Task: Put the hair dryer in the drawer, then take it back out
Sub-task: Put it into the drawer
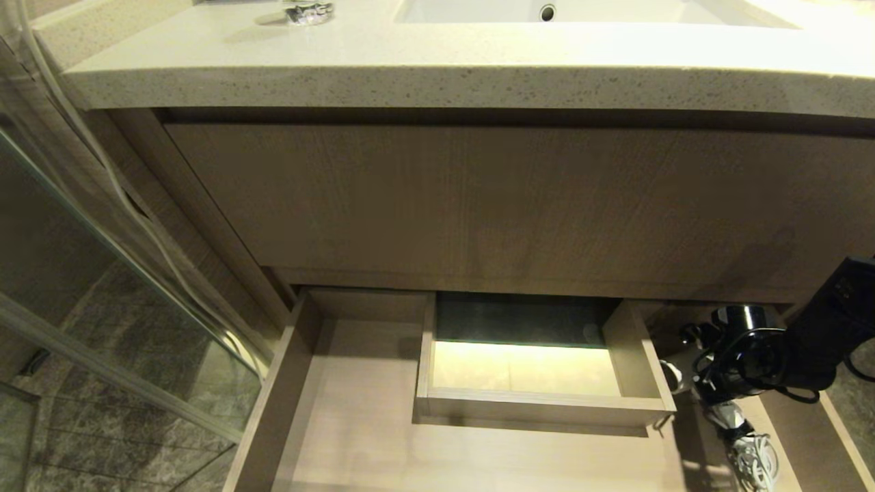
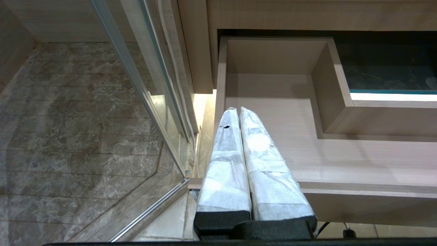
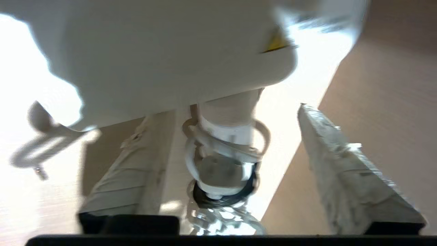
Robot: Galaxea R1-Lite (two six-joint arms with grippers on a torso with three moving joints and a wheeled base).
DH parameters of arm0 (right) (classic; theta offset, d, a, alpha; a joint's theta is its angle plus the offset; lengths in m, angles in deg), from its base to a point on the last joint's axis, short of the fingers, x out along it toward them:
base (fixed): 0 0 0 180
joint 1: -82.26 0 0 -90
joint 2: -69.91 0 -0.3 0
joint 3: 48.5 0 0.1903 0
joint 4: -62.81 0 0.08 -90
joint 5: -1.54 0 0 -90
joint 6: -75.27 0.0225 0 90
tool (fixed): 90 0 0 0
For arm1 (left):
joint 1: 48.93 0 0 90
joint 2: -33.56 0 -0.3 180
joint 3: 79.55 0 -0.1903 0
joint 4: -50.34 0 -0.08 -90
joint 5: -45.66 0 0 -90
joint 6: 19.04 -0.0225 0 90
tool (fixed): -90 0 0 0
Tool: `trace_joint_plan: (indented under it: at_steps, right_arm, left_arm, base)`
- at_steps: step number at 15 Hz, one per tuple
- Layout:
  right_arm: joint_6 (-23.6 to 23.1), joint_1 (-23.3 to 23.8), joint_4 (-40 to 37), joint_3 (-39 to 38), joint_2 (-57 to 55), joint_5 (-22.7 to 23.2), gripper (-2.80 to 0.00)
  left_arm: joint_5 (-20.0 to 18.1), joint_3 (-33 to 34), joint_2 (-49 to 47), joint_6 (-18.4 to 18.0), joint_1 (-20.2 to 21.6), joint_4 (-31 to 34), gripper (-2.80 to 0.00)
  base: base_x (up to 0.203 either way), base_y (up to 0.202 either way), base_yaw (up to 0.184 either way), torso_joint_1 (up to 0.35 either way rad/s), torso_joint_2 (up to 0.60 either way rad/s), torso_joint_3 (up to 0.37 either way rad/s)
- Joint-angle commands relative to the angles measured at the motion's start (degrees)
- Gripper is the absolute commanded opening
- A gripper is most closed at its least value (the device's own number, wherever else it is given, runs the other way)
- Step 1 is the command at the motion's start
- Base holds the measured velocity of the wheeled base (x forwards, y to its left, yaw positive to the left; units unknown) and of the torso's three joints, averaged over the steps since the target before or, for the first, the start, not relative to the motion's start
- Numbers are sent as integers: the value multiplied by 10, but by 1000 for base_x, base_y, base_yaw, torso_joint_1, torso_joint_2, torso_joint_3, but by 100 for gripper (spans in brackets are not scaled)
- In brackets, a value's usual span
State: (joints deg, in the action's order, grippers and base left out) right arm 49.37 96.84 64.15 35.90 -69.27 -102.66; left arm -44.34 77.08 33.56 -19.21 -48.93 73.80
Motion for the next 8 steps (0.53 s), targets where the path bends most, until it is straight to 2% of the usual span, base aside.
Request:
trace_joint_plan:
  at_steps: [1, 2, 5, 8]
  right_arm:
    - [-2, 1, 0, -8, 54, 0, -256]
    - [-3, 1, 0, -16, 85, 2, -280]
    - [-12, 2, -9, -47, 230, 4, -280]
    - [-34, 0, -29, -124, 418, 5, -280]
  left_arm:
    - [0, 0, 0, 0, 0, 0, -280]
    - [0, 0, 0, 0, 0, 0, -280]
    - [0, 0, 0, 0, 0, 0, -280]
    - [0, 0, 0, 0, 0, 0, -280]
  base:
    - [0, 0, 0, 0, 0, 0]
    - [0, 0, 0, 0, 0, 0]
    - [0, 0, 0, 0, 0, 0]
    - [0, 0, 0, 0, 0, 0]
